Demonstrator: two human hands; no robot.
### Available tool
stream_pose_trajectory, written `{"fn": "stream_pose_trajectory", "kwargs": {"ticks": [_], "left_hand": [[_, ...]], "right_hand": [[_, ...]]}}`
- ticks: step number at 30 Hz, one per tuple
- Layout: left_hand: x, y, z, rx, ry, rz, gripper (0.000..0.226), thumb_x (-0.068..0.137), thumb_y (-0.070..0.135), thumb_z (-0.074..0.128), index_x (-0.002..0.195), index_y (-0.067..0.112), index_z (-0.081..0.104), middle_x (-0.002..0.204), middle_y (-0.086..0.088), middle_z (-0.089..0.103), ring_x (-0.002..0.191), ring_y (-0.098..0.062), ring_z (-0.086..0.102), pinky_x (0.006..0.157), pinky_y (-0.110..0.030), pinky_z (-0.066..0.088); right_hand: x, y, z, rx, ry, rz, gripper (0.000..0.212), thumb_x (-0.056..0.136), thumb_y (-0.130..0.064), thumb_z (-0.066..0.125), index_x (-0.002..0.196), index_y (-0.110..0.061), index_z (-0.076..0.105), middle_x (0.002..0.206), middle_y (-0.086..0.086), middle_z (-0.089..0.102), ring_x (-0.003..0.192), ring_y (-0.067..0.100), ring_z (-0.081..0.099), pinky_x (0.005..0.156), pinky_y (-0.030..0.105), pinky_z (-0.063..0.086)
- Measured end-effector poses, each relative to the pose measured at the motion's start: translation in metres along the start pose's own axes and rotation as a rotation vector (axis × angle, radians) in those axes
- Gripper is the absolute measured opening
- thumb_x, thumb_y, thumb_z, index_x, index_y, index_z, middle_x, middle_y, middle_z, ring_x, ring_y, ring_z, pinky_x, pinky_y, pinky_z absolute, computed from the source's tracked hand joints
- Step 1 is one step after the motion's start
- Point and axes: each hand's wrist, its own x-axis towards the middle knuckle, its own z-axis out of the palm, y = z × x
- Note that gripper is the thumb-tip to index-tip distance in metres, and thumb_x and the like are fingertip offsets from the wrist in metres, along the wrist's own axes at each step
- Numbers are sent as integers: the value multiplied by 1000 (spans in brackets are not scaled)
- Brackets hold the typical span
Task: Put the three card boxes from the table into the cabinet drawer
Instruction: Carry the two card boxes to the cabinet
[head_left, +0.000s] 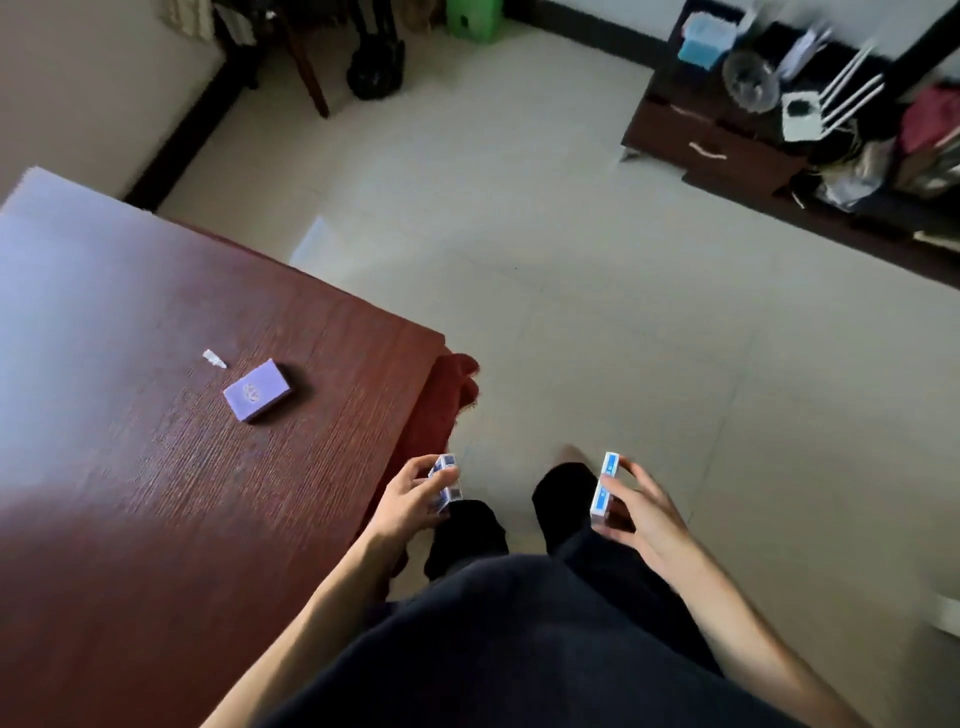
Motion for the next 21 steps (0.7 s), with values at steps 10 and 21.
{"fn": "stream_pose_trajectory", "kwargs": {"ticks": [10, 21], "left_hand": [[35, 57, 195, 169, -73, -48, 38, 86, 23, 71, 119, 10, 60, 85, -8, 67, 72, -19, 67, 69, -32, 54], [70, 141, 293, 150, -152, -51, 33, 93, 22, 62, 122, 8, 57, 99, -13, 65, 94, -37, 63, 95, -53, 49]], "right_hand": [[26, -43, -153, 208, 101, -32, 34, 79, -33, 84, 108, -45, 70, 103, 9, 71, 94, 28, 73, 70, 44, 64], [54, -126, -211, 364, 120, -48, 28, 90, -22, 76, 107, -43, 67, 118, 11, 61, 110, 34, 65, 81, 50, 63]]}}
